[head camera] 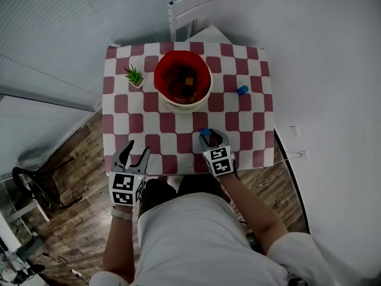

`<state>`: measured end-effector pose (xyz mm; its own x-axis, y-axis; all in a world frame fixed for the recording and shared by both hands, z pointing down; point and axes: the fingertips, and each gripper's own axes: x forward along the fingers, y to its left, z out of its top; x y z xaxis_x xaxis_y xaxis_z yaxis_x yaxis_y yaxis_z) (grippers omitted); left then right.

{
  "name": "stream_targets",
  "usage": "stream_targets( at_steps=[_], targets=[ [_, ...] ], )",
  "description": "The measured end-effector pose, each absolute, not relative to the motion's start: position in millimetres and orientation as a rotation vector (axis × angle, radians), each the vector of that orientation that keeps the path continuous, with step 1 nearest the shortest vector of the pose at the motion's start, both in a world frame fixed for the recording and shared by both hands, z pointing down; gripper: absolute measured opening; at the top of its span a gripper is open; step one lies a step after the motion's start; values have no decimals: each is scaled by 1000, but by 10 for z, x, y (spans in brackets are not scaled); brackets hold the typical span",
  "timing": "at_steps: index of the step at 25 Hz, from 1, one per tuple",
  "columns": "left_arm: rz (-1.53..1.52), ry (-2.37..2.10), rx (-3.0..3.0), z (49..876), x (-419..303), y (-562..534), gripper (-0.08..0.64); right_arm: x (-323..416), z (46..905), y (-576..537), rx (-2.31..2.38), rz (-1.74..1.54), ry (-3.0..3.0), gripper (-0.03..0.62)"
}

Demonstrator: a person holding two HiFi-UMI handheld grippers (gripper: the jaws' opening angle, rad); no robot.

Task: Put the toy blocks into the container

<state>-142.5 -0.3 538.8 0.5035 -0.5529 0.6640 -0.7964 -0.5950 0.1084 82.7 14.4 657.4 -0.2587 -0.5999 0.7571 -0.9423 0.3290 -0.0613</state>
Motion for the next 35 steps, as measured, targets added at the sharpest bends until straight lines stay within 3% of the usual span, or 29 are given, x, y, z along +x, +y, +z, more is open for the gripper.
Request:
stream_targets(
  at_steps=[19,35],
  targets=[
    [810,-1109,2286,5549,-1425,44,195,782,6593,-52,1317,702,-1987,147],
    [711,-1083,2362,5349,-1227,-138,195,582,5671,-406,1306,567,-2122,147]
  ],
)
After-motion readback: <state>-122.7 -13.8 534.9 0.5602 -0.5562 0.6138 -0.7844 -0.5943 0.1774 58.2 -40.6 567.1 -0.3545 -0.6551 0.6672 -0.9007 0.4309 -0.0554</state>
